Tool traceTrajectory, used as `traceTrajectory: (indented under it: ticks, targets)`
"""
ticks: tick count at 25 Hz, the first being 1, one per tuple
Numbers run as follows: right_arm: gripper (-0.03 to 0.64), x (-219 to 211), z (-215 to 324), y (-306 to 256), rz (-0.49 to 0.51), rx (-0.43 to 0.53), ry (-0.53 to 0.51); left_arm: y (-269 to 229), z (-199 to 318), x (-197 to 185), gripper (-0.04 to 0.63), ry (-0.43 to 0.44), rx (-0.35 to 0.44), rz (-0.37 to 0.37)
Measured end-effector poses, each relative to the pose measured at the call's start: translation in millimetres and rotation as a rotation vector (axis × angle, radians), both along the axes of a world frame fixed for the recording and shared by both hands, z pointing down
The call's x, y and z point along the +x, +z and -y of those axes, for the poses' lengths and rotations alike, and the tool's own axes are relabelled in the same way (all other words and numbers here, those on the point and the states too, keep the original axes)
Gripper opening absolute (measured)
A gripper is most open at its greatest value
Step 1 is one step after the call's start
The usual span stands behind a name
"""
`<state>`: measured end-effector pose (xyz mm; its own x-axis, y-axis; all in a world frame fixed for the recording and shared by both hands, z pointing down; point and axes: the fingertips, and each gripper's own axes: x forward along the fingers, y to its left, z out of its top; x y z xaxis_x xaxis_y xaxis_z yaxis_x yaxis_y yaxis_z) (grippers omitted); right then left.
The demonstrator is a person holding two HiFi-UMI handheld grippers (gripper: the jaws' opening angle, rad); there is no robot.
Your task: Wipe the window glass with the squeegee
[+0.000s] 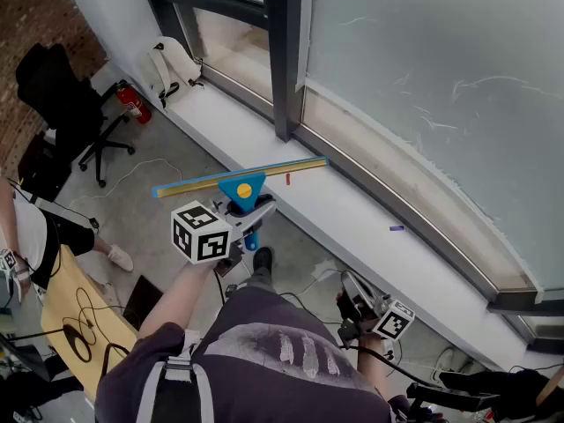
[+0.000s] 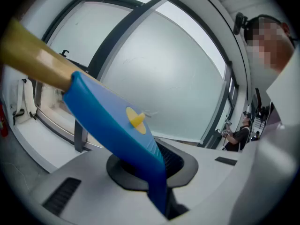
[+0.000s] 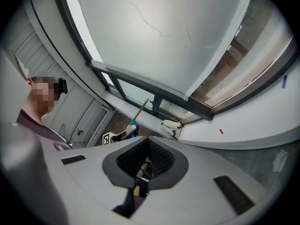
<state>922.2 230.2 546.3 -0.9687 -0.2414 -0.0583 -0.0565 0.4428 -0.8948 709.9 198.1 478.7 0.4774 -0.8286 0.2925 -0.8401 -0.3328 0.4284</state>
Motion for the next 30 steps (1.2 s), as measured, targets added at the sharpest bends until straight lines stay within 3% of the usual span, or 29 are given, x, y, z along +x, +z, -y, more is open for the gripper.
traceTrajectory:
  ticks: [5, 10, 14, 17, 20, 26, 30]
  targets:
    - [0.002, -31.1, 0.9, 6.7, -0.064, -0.003, -0.094, 24.0, -5.9, -15.4, 0.041, -0.010, 0.000, 0.104]
    - [0.002, -112.3, 31.7, -0.9, -0.083, -0.002, -0.137, 33.0, 16.8, -96.8, 0.041, -0.052, 0.001, 0.058]
    - [0.002, -191.0, 62.0, -5.0, -0.126, -0.001, -0.177, 37.8, 29.8, -165.5, 0.041, -0.003, -0.027, 0.073]
    - [0.002, -243.8, 76.7, -22.5, -0.169, 0.054, -0.266, 24.0, 30.2, -203.1, 0.041, 0.007, -0.030, 0.011]
    - [0.002, -285.7, 86.4, -37.0, -0.192, 0.101, -0.371, -5.1, 30.6, -229.4, 0.041, -0.021, 0.035, -0.064]
    - [0.002, -360.4, 77.4, -17.9, -0.238, 0.157, -0.588, -19.6, 22.9, -294.9, 0.041, -0.172, 0.130, -0.141]
    - [0.002, -417.7, 83.8, -16.3, -0.237, 0.265, -0.767, -33.9, 40.6, -319.7, 0.041, -0.161, 0.158, -0.166]
